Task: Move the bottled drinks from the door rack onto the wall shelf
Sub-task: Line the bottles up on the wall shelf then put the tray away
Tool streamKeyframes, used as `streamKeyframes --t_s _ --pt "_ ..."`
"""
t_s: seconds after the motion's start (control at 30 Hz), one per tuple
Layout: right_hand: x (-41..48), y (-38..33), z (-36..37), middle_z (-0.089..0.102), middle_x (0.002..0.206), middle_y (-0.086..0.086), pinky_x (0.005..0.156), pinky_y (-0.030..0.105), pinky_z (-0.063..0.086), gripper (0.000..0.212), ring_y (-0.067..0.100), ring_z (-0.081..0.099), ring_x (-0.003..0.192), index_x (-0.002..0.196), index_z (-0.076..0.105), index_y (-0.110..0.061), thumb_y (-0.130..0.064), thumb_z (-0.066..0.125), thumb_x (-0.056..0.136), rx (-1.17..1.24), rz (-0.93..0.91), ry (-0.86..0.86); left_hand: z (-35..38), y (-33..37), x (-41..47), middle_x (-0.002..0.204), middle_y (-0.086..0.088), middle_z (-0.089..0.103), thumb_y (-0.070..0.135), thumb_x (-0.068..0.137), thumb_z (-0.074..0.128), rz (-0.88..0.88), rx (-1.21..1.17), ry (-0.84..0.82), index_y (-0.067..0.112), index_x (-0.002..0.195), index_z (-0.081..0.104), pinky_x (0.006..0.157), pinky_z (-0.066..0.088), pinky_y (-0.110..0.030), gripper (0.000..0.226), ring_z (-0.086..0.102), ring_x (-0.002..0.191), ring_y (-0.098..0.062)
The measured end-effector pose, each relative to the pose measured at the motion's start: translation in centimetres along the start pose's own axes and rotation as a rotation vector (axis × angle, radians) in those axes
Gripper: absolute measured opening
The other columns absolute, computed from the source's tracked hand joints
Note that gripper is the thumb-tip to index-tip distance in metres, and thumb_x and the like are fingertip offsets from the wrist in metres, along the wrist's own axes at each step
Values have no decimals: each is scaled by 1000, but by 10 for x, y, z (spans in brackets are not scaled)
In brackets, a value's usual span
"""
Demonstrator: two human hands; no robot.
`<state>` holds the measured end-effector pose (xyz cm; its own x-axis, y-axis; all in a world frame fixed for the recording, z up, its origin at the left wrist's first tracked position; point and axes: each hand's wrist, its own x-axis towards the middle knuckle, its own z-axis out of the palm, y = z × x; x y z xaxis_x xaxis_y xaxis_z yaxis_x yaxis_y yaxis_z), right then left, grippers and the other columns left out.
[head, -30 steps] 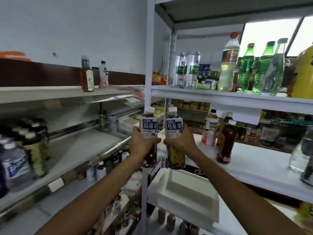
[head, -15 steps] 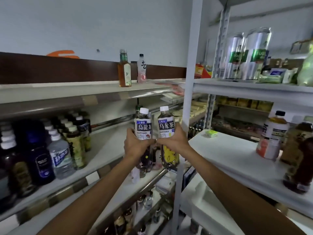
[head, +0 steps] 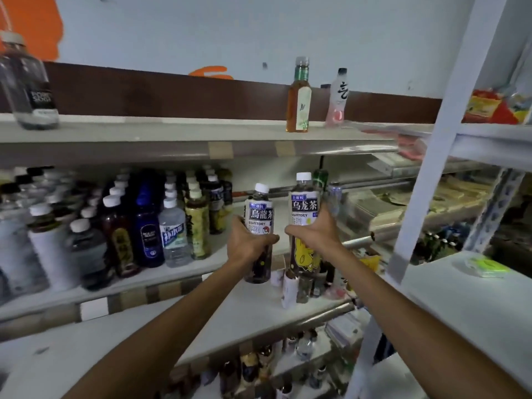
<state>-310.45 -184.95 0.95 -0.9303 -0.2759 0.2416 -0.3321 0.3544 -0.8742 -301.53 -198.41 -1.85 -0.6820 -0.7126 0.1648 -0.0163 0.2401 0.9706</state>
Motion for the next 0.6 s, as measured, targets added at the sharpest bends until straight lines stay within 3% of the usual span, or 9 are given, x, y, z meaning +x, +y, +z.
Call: streamKeyframes --t_s 0.13,0.3,0.5,0.6 --pt "28 -2 35 67 87 -5 74 40 59 72 15 67 79 104 50 -23 -38 80 40 7 10 -55 -10 -9 25 101 -2 63 21 58 92 -20 33 79 16 109 44 77 51 -36 70 62 87 -20" --pt "56 -7 78 64 91 -4 76 38 57 66 16 64 85 108 49 -19 -25 87 54 -9 -24 -83 -15 -27 64 108 -3 64 26 61 91 -29 97 119 13 115 45 77 50 -33 72 60 90 -19" --pt "91 -4 108 66 94 -2 81 39 57 68 16 64 87 108 50 -18 -22 88 52 -16 -51 -113 -10 -44 99 113 2 64 33 63 89 -12 175 169 17 115 43 74 47 -31 72 58 89 -16" --pt "108 3 115 66 91 -2 81 41 57 66 16 65 84 107 50 -18 -22 87 52 -6 -39 -120 0 -53 111 116 -2 65 35 64 88 -25 219 203 17 115 42 77 49 -33 72 64 97 -23"
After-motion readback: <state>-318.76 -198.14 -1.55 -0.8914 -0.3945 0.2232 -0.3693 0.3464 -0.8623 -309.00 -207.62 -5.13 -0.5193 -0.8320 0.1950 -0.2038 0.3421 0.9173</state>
